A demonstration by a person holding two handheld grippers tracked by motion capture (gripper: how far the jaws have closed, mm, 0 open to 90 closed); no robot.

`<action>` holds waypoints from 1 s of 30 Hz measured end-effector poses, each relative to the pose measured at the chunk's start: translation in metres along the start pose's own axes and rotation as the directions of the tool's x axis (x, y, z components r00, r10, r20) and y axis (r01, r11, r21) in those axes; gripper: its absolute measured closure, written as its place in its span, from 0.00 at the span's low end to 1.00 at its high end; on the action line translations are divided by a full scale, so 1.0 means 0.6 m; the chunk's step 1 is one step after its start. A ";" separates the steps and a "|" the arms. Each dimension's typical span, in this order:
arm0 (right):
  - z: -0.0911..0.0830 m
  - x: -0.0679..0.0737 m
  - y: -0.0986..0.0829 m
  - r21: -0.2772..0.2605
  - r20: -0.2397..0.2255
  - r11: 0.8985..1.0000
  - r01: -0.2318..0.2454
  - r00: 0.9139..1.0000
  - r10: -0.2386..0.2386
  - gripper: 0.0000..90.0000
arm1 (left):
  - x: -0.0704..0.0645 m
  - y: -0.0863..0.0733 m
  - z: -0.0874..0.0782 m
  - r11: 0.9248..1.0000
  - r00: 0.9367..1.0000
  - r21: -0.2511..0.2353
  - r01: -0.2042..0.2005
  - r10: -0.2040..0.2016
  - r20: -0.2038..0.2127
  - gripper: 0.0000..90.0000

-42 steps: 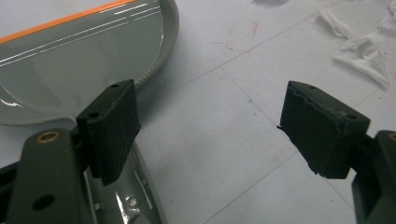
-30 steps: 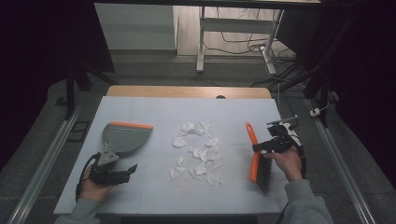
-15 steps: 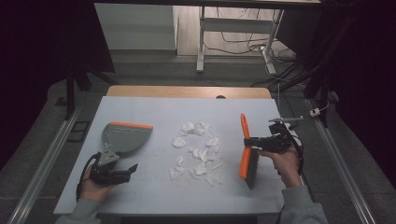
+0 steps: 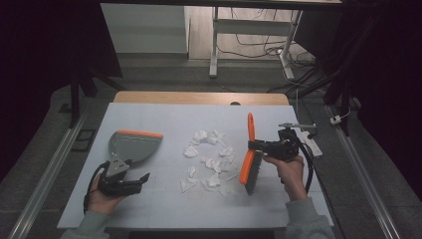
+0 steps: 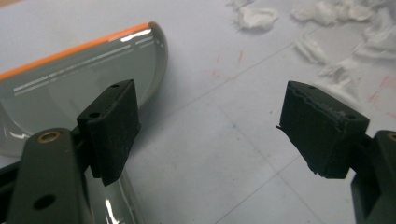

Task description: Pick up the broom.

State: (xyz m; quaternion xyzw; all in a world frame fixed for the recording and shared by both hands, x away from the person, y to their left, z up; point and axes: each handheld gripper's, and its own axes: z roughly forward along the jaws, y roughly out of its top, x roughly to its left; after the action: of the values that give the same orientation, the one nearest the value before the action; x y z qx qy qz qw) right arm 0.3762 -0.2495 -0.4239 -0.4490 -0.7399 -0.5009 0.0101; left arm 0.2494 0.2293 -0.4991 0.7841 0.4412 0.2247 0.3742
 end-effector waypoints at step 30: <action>0.057 0.080 -0.018 -0.213 -0.020 0.976 0.031 0.999 -0.036 0.78 | -0.106 0.135 0.034 0.987 0.974 -0.111 -0.115 0.134 0.182 0.23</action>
State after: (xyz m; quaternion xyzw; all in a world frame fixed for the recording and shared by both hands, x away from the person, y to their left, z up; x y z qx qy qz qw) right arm 0.3548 -0.1933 -0.4265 -0.4290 -0.6893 -0.5826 -0.0378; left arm 0.2736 0.1400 -0.4497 0.8084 0.3417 0.1942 0.4383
